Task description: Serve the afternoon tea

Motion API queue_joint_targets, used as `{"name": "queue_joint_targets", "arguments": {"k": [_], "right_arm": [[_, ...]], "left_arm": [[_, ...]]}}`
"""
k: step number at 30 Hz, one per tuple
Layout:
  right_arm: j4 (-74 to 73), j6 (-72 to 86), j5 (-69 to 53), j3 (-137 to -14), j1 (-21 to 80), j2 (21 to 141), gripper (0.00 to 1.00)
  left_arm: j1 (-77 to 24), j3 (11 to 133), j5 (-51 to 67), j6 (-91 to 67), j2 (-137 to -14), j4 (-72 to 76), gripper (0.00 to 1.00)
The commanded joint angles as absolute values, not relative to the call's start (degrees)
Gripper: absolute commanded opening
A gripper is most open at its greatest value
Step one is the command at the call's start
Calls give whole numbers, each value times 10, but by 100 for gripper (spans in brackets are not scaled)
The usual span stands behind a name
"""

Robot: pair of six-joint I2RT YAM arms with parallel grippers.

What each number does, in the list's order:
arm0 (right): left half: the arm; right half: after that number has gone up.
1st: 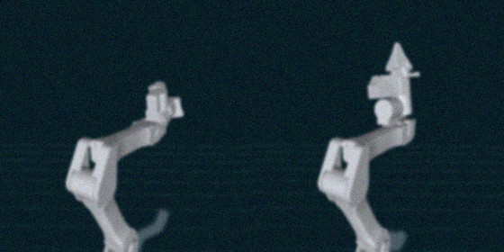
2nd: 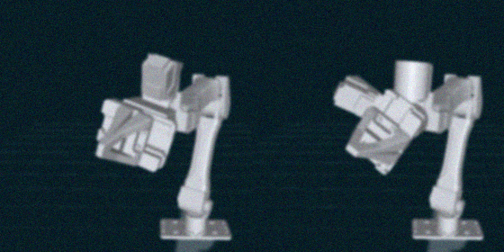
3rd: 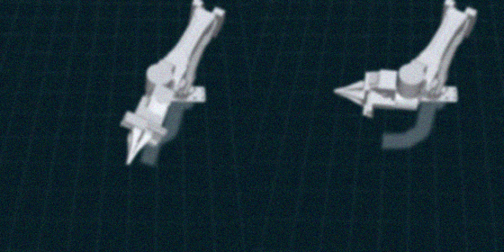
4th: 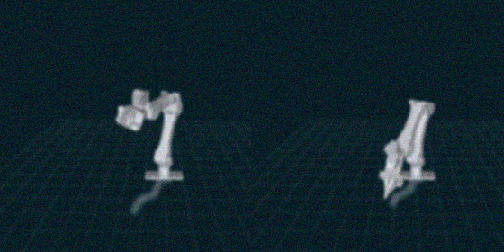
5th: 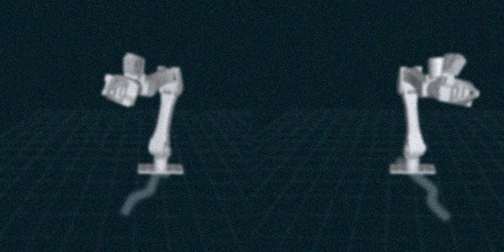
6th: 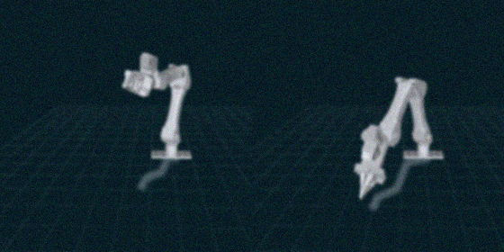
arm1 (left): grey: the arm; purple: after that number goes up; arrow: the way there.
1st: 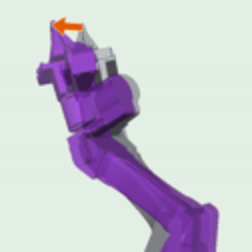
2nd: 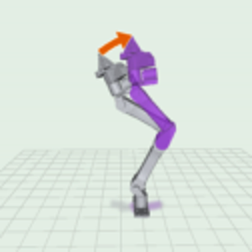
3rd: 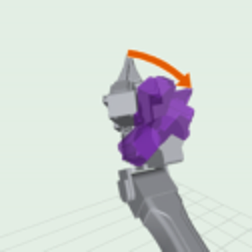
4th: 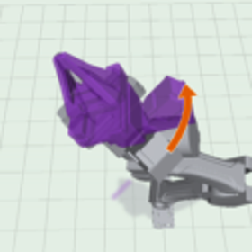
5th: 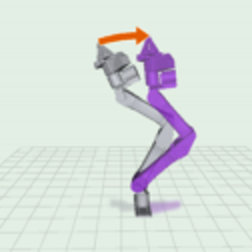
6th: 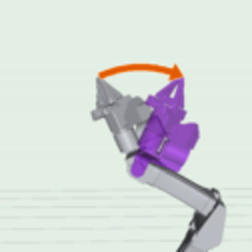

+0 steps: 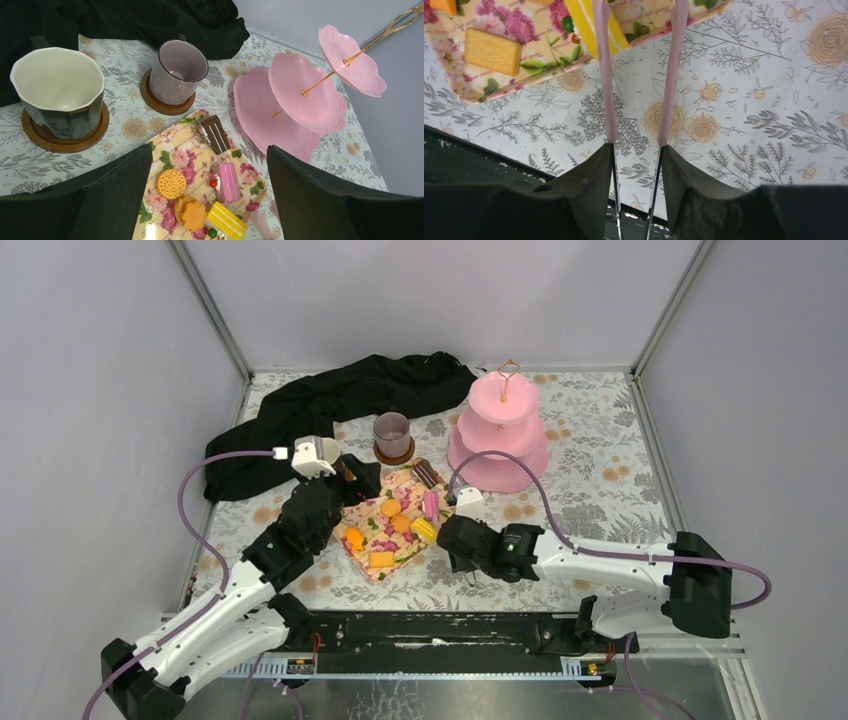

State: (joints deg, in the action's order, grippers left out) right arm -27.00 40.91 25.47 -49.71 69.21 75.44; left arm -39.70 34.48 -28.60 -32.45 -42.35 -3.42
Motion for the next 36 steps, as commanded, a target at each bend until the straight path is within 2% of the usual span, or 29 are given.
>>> {"name": "queue_joint_targets", "arguments": {"k": [1,36], "right_arm": [[-248,380,220,-532,700,762,46],[-235,323,187,-541,704,840,50]], "left_arm": [[-395,343,-304,-318,-417,-1,91],[-387,345,-293,-322,-422,0,92]]}}
